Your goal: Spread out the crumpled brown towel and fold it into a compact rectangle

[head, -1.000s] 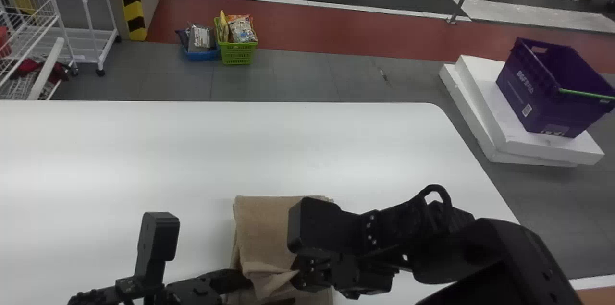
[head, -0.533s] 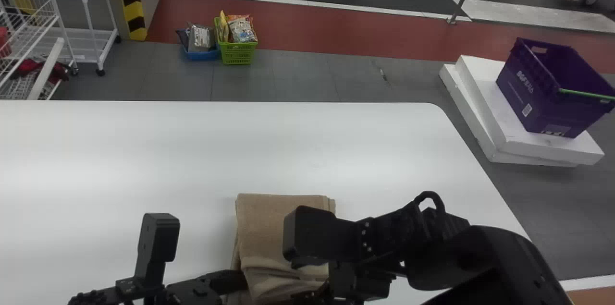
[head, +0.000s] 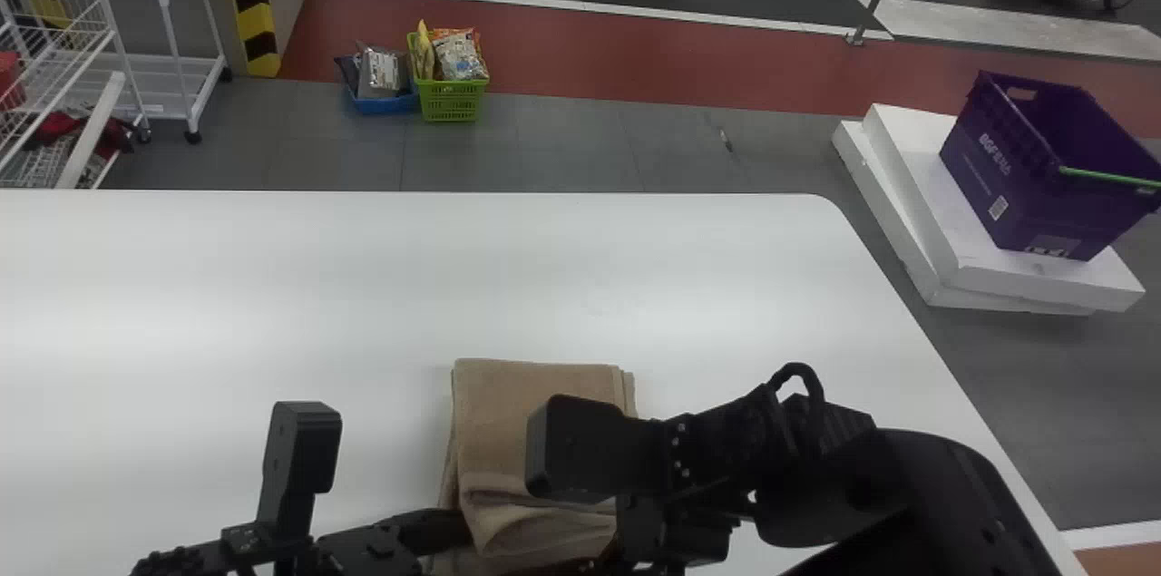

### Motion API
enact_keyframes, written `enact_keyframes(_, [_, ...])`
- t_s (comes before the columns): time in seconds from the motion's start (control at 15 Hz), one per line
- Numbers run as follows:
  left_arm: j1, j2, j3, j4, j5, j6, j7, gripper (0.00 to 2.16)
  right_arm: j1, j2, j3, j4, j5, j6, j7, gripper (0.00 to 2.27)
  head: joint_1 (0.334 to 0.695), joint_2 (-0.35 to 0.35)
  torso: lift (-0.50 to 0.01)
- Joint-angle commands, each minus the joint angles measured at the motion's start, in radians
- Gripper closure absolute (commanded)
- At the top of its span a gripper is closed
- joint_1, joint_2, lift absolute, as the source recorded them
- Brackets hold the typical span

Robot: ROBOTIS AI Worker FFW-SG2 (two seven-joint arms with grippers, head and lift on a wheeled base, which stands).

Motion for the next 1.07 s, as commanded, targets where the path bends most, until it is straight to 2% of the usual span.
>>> enact_keyframes(0.0, [0.001, 0.0, 0.002, 0.0, 0.0, 0.0, -0.003, 0.1, -0.012, 0.008, 0.002, 0.024, 0.008, -0.015, 0.005, 0.57, 0.695, -0.215, -0.127])
enact_keyframes(0.73, [-0.002, 0.0, 0.015, 0.005, 0.002, -0.009, -0.01, 0.1, -0.055, 0.039, 0.031, 0.09, 0.037, -0.042, 0.005, 0.59, 0.695, -0.198, -0.127])
enact_keyframes(0.8, [-0.003, 0.0, 0.016, 0.006, 0.002, -0.009, -0.01, 0.1, -0.063, 0.039, 0.038, 0.097, 0.037, -0.045, 0.005, 0.63, 0.695, -0.195, -0.127])
enact_keyframes(0.87, [-0.005, 0.0, 0.022, 0.011, 0.002, -0.009, -0.01, 0.1, -0.068, 0.04, 0.041, 0.104, 0.038, -0.052, 0.005, 0.94, 0.695, -0.193, -0.127])
enact_keyframes(1.0, [-0.006, 0.0, 0.024, 0.012, 0.003, -0.009, -0.011, 0.1, -0.072, 0.049, 0.043, 0.109, 0.038, -0.052, 0.005, 1.03, 0.695, -0.186, -0.127])
